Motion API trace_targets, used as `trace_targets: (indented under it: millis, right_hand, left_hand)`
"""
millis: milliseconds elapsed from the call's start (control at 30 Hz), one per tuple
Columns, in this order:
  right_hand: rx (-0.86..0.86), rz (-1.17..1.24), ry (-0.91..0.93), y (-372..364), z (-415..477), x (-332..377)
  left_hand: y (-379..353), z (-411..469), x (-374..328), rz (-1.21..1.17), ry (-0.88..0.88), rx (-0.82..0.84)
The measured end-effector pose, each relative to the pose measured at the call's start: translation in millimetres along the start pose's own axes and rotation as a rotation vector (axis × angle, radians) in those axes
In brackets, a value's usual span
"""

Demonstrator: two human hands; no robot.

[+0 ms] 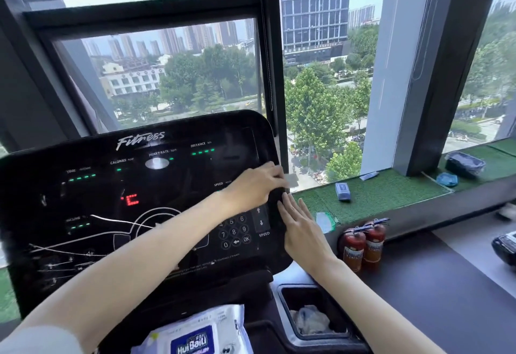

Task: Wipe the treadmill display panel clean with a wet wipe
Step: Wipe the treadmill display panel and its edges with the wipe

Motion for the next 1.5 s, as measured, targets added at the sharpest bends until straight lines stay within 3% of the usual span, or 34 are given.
trace_targets:
  millis: [133,167,267,333,500,667,833,867,1000,1067,1167,1233,1300,1367,1500]
  right_hand:
    - [0.002,-0.015,0.008,-1.2,-1.5,2.8]
    - [0.002,-0.015,0.009,-1.3,-1.6,2.8]
    - [-0.005,-0.022,0.017,-1.0,-0.9,1.7]
    - [-0.002,-0.027,0.015,-0.6,-1.4,2.0]
    - [0.003,-0.015,0.012,-0.3,-2.4,3.6]
    - [0.003,0.022,0.005,-0.4,-3.2,1.9]
    - [-0.001,0.028,0.000,-2.3,-4.1,2.7]
    - [-0.003,0.023,-0.002,-2.9,-4.2,1.9]
    - [-0.010,0.026,-0.019,-3.4,-4.3,0.6]
    - [-0.019,0.030,-0.027,-3.5,-3.7,1.4]
    - [-0.025,0.035,-0.020,-5.4,-4.5,1.9]
    - [-0.017,0.027,-0.011,-6.6,-4.1,0.2]
    - [-0.017,0.052,-0.005,-5.5,-5.7,-1.9]
    - [-0.021,0.105,0.008,-2.2,-10.5,-4.0]
    - [-0.004,0.111,0.018,1.9,-29.0,-9.6]
  left_hand:
    - [33.0,16.2,45.4,0.058,0.371,-0.325]
    - [30.4,13.8,44.5,0.061,0.373,-0.319]
    - [3.3,-1.6,5.7,-0.011,0.080,-0.040]
    - [3.8,-1.4,5.2,-0.028,0.020,0.049]
    - [33.0,15.9,46.6,0.038,0.403,-0.310]
    - [-7.4,-7.2,-11.8,-0.022,0.015,0.039]
    - [27.0,8.9,38.5,0.003,0.415,-0.358]
    - [22.6,6.6,32.6,0.007,0.380,-0.336]
    - [-2.9,-4.6,-4.0,-0.061,0.027,0.013]
    - [7.2,13.3,18.0,-0.037,0.100,-0.030]
    - [23.4,25.8,44.1,-0.001,0.337,-0.246]
    - [9.9,16.5,24.3,-0.026,0.265,-0.203]
    - [-10.4,-1.9,-6.2,-0.079,0.105,-0.033]
    - [-12.7,-1.8,-6.5,-0.088,0.072,0.025]
    - [13.5,22.7,28.6,-0.013,0.285,-0.229]
Point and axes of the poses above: each hand's wrist, its own z-axis towards the middle knuckle, its own y-axis out of the back of the hand, x = y × z, the point moved 7 cm from there along z, towards the middle knuckle, and after that the axes turned 15 degrees about -x, right-handed, at the moved point
